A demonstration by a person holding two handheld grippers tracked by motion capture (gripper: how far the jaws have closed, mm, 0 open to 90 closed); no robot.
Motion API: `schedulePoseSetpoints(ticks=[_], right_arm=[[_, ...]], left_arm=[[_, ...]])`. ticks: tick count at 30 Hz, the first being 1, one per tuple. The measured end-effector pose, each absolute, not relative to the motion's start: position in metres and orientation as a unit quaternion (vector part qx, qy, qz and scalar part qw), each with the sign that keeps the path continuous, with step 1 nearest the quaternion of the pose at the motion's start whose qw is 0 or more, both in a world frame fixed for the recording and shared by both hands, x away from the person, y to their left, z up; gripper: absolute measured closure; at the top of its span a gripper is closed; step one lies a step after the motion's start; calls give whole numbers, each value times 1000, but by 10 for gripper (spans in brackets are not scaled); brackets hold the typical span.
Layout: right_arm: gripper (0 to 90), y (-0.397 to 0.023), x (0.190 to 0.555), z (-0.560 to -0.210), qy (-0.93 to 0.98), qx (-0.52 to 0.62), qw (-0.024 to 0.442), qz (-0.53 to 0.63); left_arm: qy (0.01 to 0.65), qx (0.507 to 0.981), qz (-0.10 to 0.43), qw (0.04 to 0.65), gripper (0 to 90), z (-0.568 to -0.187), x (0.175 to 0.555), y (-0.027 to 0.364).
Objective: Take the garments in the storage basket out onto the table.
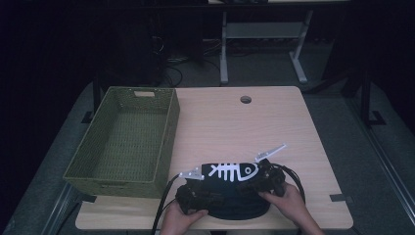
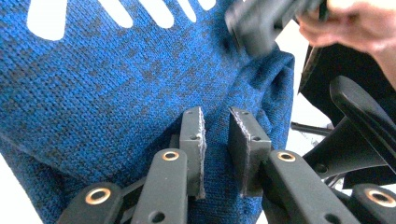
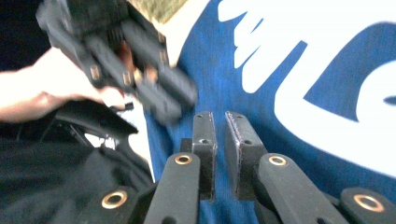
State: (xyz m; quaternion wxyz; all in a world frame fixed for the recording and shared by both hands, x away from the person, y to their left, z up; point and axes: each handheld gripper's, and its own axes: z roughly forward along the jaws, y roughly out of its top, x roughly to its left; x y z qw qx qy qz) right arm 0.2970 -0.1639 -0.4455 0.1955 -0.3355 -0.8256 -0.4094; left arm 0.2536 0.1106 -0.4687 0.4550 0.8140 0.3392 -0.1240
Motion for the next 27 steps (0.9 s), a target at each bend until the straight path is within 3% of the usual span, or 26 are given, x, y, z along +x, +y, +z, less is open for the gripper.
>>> schedulePoseSetpoints(ticks=[7,10,13,21,27], right_arm=[[853,-150,331,-451,-829,-356,195,-384],[874,-150,335,-457,-828,-361,202,-378],[831,-146,335,-451,-828,-356,202,-384],[825,-128,342,-440,-829,-342,200,-394],[882,-120,351,-452,-845,-348,189,-359]], left_arm=[[340,813,-125,457,755,-469,253,111],[339,812,-124,459,756,-470,253,111],[339,812,-126,458,756,-470,253,112],[342,810,-123,460,754,-470,252,112],[344,808,-123,462,754,-470,252,112]])
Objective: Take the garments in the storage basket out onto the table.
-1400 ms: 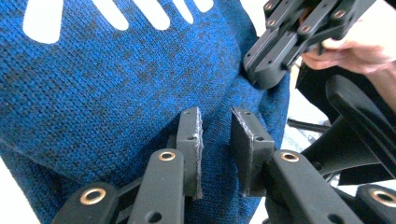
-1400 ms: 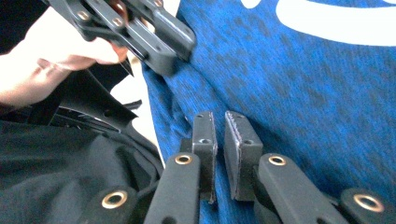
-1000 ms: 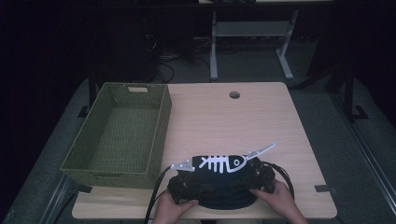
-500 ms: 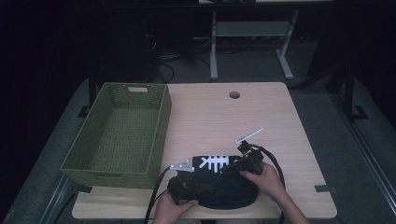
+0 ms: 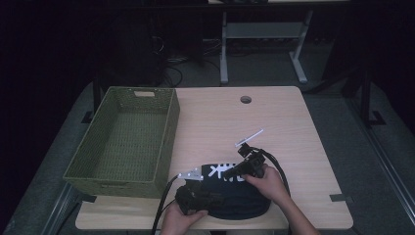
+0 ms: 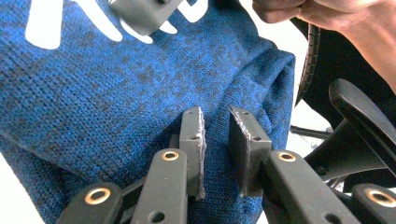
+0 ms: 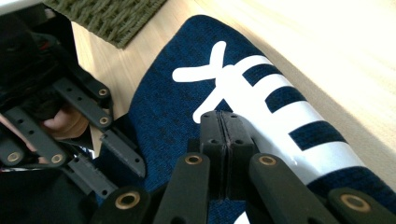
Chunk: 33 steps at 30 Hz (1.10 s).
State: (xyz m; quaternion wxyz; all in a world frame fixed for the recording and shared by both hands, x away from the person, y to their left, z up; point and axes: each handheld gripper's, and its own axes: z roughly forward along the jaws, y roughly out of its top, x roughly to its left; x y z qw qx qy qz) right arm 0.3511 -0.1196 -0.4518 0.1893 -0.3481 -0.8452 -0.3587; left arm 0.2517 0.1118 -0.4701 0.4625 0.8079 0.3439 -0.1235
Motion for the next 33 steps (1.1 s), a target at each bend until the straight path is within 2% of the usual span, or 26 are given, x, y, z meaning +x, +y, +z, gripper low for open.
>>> schedulePoseSetpoints(ticks=[4,10,14,16,20,23,28,33], right_arm=[[845,-112,352,-441,-846,-339,190,-366],[841,-87,357,-432,-853,-324,184,-366],[841,-72,361,-437,-863,-324,179,-344],[875,-68,362,-447,-875,-328,167,-313],[880,-73,363,-451,-871,-333,174,-317],[820,-83,359,-441,-861,-331,174,-344],[818,-108,355,-432,-847,-344,167,-369],[847,-129,354,-440,-833,-367,173,-376]], left_arm=[[344,808,-123,462,753,-470,251,112],[343,808,-122,463,749,-470,251,112],[344,807,-124,464,750,-471,251,112],[344,806,-125,465,750,-471,251,112],[344,806,-126,465,750,-471,251,112],[344,807,-125,464,750,-471,252,112],[344,807,-126,463,752,-471,252,112],[342,808,-124,463,752,-471,252,111]])
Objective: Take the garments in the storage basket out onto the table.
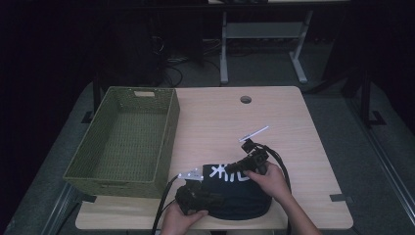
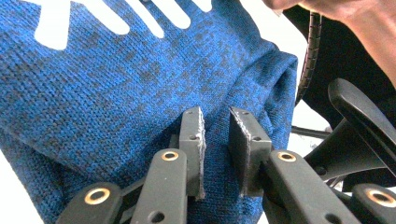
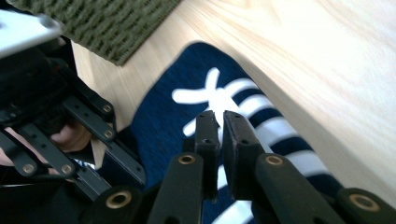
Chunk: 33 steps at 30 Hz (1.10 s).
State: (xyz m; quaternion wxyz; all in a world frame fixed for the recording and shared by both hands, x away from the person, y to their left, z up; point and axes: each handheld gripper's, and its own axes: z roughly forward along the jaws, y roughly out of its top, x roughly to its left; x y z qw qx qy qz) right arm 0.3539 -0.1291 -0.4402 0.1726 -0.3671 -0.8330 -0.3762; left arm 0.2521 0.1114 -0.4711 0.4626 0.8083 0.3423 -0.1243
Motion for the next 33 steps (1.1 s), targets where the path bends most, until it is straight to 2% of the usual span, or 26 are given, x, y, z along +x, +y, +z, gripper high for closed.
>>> schedulePoseSetpoints(ticks=[7,12,22,33], right_arm=[[894,-134,355,-455,-831,-380,171,-370],[841,-140,352,-451,-824,-373,180,-386],[833,-172,342,-438,-806,-386,162,-418],[895,-185,347,-465,-793,-417,177,-406]], left_arm=[[342,807,-125,464,751,-471,253,111],[343,807,-127,464,751,-471,253,112],[342,809,-125,462,742,-471,252,111],[341,808,-125,463,735,-471,252,111]])
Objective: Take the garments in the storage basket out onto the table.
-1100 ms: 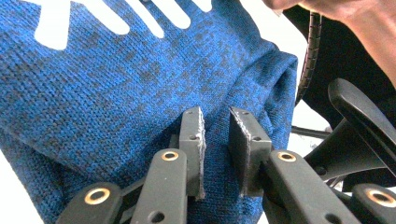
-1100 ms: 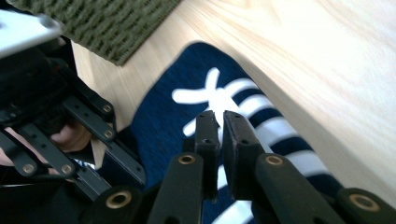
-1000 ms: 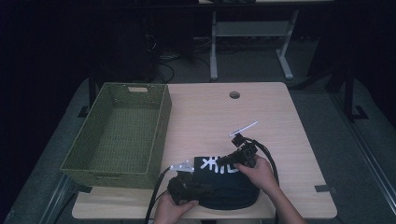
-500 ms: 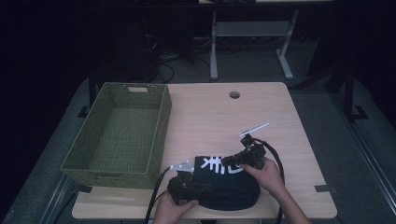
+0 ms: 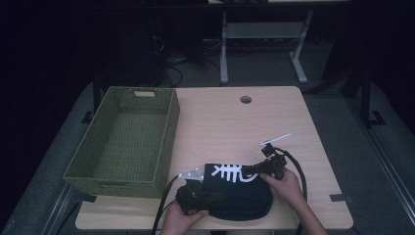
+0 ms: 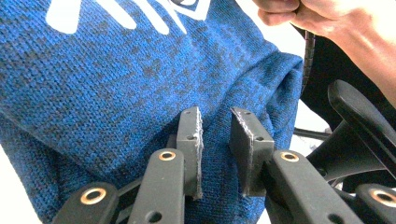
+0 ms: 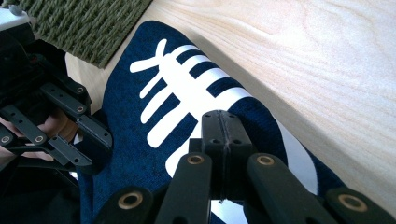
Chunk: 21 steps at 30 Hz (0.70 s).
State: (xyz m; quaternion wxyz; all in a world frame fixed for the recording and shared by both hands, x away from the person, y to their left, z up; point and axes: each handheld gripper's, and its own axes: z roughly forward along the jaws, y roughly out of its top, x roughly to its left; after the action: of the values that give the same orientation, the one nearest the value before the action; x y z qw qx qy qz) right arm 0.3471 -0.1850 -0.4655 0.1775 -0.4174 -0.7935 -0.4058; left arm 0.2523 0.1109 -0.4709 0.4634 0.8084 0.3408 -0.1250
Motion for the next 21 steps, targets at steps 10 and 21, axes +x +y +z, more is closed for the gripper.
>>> schedulePoseSetpoints(ticks=[10,21], right_arm=[[837,-193,335,-451,-797,-401,168,-420],[874,-206,331,-469,-785,-422,178,-417]], left_arm=[[342,809,-124,462,724,-470,251,111],[343,808,-124,462,725,-470,251,110]])
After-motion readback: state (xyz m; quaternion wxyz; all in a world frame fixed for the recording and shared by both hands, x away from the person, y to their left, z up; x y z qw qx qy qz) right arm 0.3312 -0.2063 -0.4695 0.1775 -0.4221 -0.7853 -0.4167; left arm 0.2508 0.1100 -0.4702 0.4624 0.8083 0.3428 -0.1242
